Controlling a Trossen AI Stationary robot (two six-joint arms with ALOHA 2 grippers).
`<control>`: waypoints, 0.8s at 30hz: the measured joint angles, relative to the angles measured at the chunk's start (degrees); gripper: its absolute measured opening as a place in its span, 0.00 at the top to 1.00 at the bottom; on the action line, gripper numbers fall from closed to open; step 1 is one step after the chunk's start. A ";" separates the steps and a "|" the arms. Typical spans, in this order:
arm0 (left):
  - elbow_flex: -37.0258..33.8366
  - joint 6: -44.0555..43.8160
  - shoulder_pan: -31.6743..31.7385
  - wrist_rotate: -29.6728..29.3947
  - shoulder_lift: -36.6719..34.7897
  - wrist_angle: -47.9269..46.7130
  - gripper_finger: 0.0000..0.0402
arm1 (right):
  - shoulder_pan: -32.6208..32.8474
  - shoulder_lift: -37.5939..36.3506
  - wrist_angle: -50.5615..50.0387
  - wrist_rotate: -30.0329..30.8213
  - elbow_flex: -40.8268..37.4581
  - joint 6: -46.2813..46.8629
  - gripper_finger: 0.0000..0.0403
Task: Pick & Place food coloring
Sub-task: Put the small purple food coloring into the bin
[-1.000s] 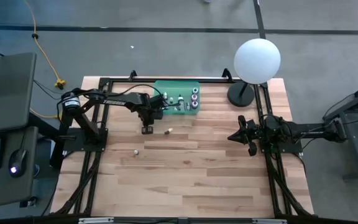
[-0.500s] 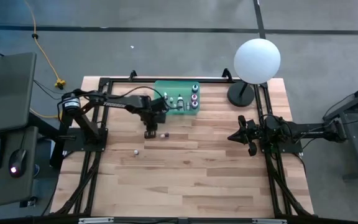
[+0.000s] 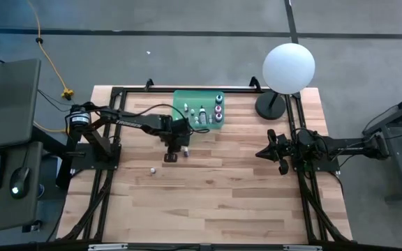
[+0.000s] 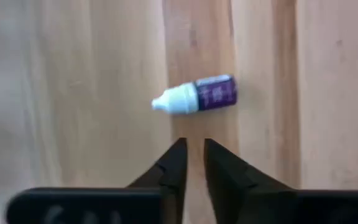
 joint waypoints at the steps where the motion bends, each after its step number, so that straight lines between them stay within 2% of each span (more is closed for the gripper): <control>1: 0.00 0.53 0.02 -0.40 0.00 0.02 0.85 | 0.01 0.00 0.00 0.00 0.00 0.00 1.00; 8: 0.00 7.63 -0.04 -4.20 0.00 2.17 0.59 | 0.01 0.00 0.00 0.00 0.02 0.00 1.00; 11: 0.00 6.27 -0.75 -4.59 0.00 4.46 0.51 | 0.01 0.00 0.00 0.00 0.02 0.00 1.00; 14: 0.02 -5.09 -0.84 -5.92 0.00 5.65 0.47 | 0.01 0.01 0.00 0.00 0.02 0.00 1.00; 18: 0.02 -27.73 -0.59 -7.30 0.00 5.56 0.45 | 0.00 0.00 0.00 0.00 0.00 0.00 1.00; 21: 0.02 -45.93 -0.67 -5.84 0.00 5.90 0.45 | 0.00 0.00 0.00 0.00 0.01 0.00 1.00; 24: 0.07 -60.57 -0.66 -3.61 -0.02 7.81 0.45 | 0.01 0.01 0.00 0.00 0.01 0.00 1.00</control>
